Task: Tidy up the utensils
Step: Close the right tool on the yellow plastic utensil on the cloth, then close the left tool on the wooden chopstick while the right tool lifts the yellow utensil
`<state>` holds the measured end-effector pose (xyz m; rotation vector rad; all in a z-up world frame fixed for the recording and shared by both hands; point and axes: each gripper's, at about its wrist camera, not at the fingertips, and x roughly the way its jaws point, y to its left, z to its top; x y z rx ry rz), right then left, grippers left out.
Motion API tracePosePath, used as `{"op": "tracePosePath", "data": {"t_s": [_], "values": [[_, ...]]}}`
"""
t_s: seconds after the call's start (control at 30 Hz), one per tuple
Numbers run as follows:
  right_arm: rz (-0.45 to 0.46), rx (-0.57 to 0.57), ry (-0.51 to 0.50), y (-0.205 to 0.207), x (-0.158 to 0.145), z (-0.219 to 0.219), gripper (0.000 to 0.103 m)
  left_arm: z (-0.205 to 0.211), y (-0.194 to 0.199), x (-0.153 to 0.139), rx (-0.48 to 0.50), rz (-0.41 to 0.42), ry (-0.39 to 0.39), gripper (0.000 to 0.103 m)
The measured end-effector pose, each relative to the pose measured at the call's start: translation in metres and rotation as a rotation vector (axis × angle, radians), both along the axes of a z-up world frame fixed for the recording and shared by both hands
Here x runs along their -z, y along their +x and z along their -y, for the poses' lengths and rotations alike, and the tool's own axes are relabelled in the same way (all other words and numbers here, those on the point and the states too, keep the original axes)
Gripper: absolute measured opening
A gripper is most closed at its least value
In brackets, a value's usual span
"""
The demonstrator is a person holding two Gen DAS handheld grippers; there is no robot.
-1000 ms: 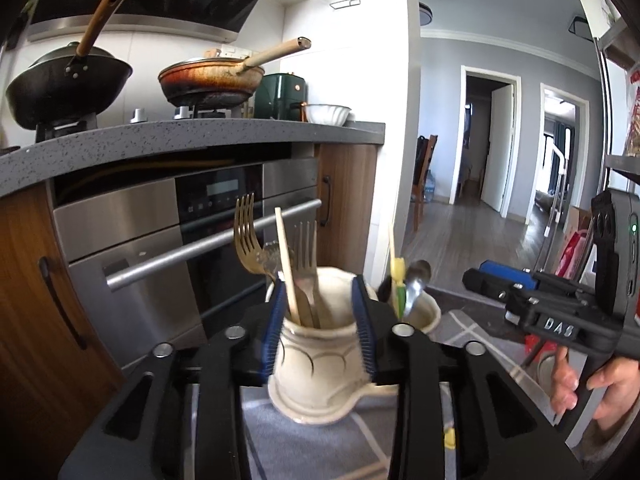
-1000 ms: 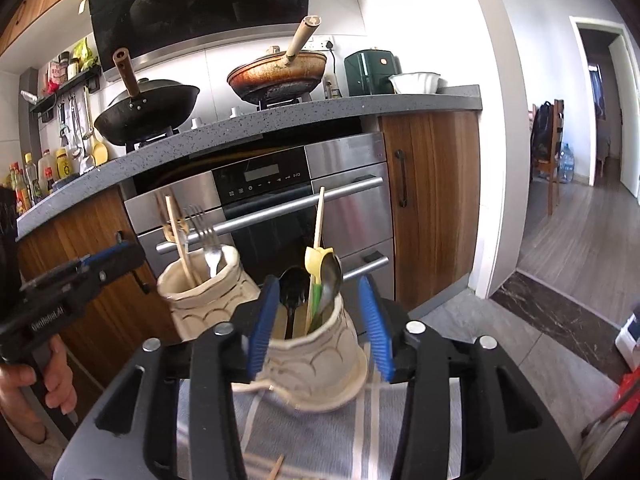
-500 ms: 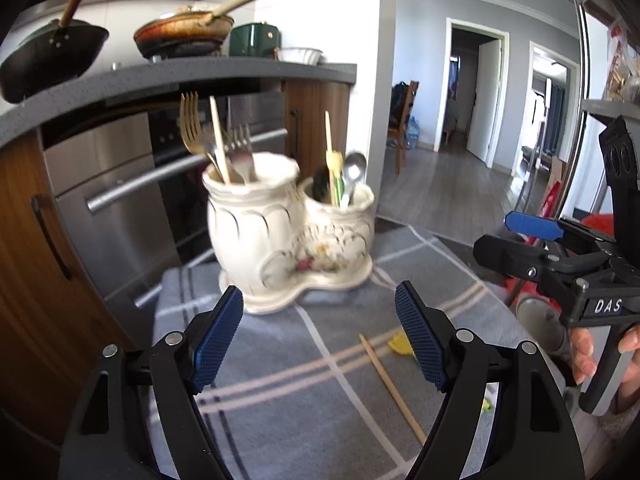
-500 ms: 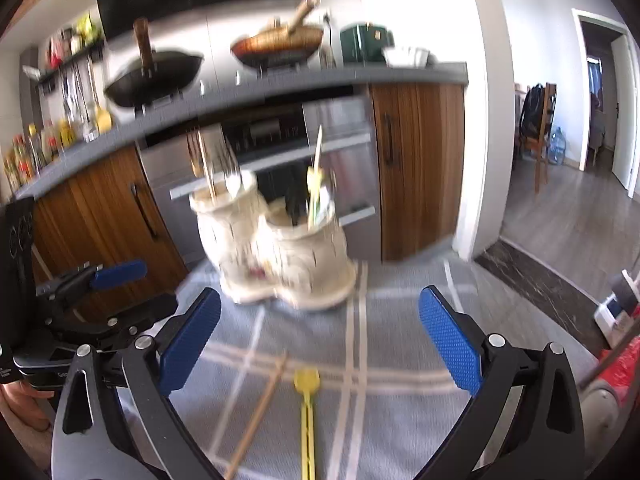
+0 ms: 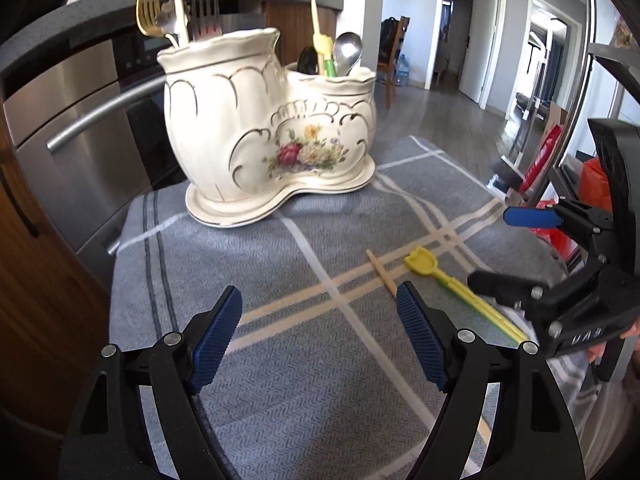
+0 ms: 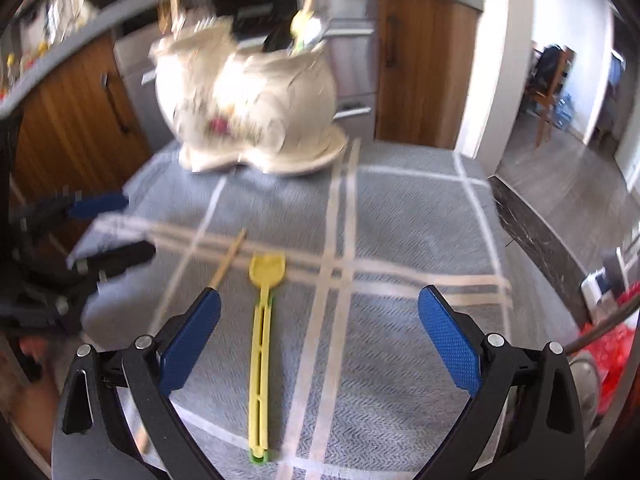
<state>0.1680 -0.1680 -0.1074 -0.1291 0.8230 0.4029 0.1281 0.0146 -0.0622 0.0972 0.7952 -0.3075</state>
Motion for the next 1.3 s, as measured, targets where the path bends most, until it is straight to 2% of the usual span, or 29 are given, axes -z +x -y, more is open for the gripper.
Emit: {"op": "tracePosePath", "data": {"t_s": [0.17, 0.43, 0.6, 0.67, 0.73, 0.9, 1.03, 1.23, 1.27, 1.3], "values": [[-0.043, -0.052, -0.028, 0.001, 0.014, -0.012, 0.084, -0.007, 0.006, 0.005, -0.011, -0.041, -0.034, 0.08], [-0.06, -0.074, -0.033, 0.007, 0.013, -0.023, 0.057, -0.001, 0.004, 0.005, 0.014, -0.038, -0.015, 0.08], [-0.057, -0.085, -0.056, 0.01, 0.013, -0.036, 0.048, -0.002, 0.004, 0.005, 0.01, -0.041, -0.022, 0.08], [-0.056, -0.092, -0.06, 0.01, 0.012, -0.039, 0.039, -0.002, 0.004, 0.006, 0.01, -0.042, -0.022, 0.08], [-0.063, -0.103, -0.056, 0.01, 0.012, -0.042, 0.025, -0.001, 0.003, 0.006, 0.013, -0.042, -0.019, 0.08], [-0.078, -0.111, -0.04, 0.009, 0.011, -0.042, 0.011, 0.003, 0.003, 0.007, 0.033, -0.049, -0.021, 0.08], [-0.084, -0.089, -0.004, 0.01, 0.01, -0.033, 0.011, 0.01, 0.003, 0.01, 0.051, -0.06, -0.017, 0.08], [-0.046, -0.019, 0.073, 0.013, -0.004, -0.005, 0.011, 0.027, 0.004, 0.012, 0.105, -0.088, -0.05, 0.079], [-0.045, -0.009, 0.078, 0.014, -0.005, -0.002, 0.011, 0.031, 0.003, 0.012, 0.12, -0.09, -0.057, 0.074], [-0.048, -0.002, 0.084, 0.015, -0.005, 0.001, 0.011, 0.035, 0.003, 0.011, 0.138, -0.09, -0.063, 0.063]]}}
